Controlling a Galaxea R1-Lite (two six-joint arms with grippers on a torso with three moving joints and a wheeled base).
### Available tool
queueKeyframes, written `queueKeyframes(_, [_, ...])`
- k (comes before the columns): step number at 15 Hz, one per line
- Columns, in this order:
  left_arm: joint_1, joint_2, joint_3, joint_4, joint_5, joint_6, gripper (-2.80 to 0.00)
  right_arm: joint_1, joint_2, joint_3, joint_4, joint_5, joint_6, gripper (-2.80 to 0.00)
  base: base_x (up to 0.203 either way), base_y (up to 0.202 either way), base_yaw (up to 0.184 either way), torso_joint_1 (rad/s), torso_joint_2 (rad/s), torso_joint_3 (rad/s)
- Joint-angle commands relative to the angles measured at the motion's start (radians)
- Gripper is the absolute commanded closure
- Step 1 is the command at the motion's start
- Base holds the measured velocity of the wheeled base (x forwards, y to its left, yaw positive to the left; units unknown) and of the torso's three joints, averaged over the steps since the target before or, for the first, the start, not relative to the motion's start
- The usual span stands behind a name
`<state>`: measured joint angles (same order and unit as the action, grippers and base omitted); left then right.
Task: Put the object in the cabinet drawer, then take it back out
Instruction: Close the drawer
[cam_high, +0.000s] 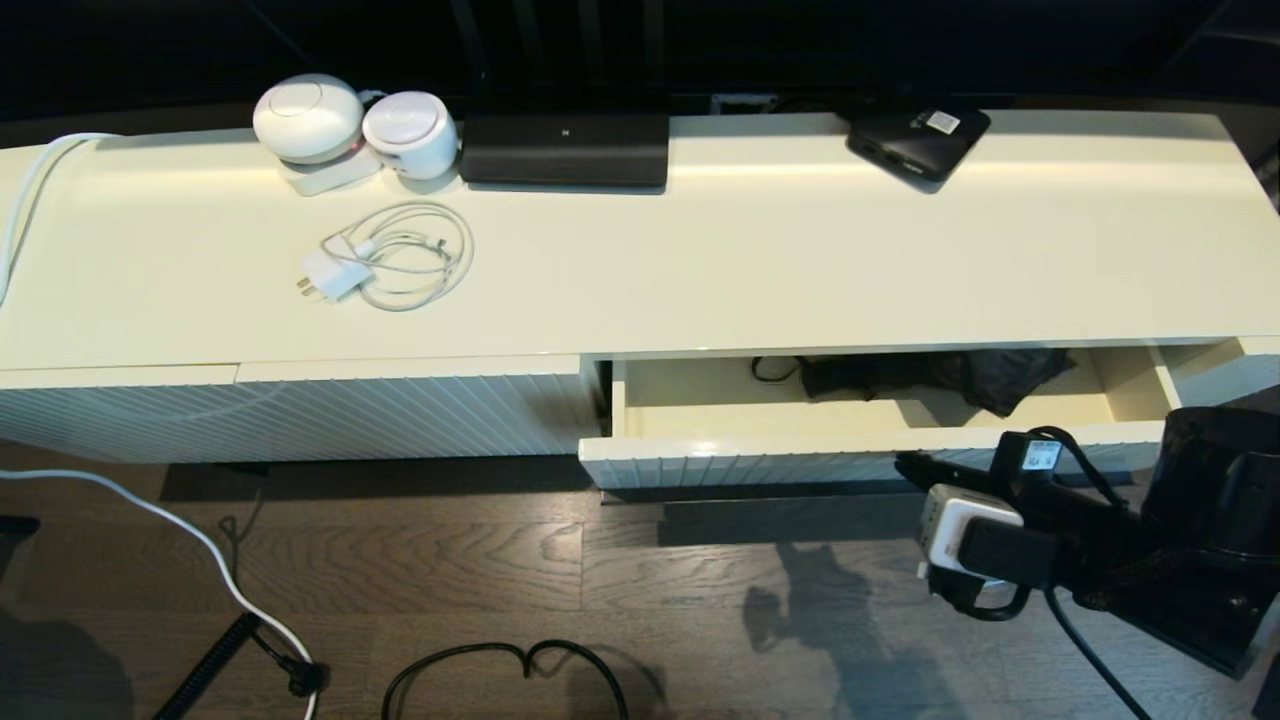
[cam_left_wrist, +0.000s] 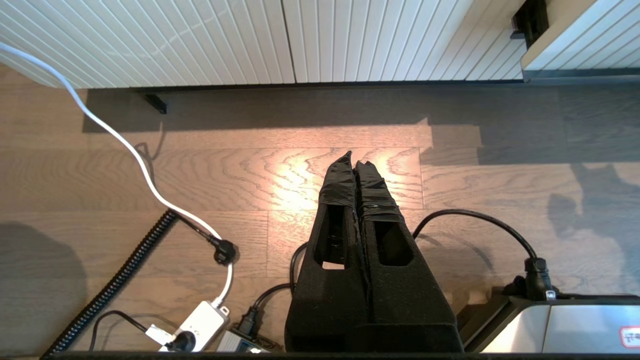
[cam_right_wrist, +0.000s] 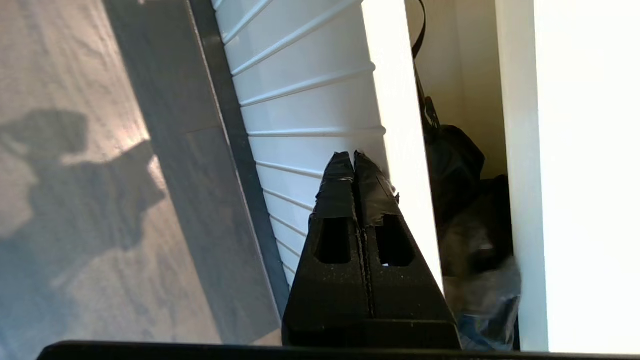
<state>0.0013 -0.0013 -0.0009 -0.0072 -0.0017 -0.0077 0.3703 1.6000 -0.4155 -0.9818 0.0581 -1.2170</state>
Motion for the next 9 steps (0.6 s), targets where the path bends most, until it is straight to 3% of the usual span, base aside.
queueKeyframes(1, [0.000,-0.002,-0.001,0.000,0.000,-0.002,0.00,-0.016,0.040,0.001,-0.023,0.000,-0.009,0.00,0.000,0.000,0.000,0.000,0.00,0.000])
queueKeyframes(9, [0.000,-0.002,0.001,0.000,0.000,-0.001,0.00,-0.046,0.097,-0.025,-0.099,0.002,-0.010,0.00,0.000,0.000,0.000,0.000,0.00,0.000])
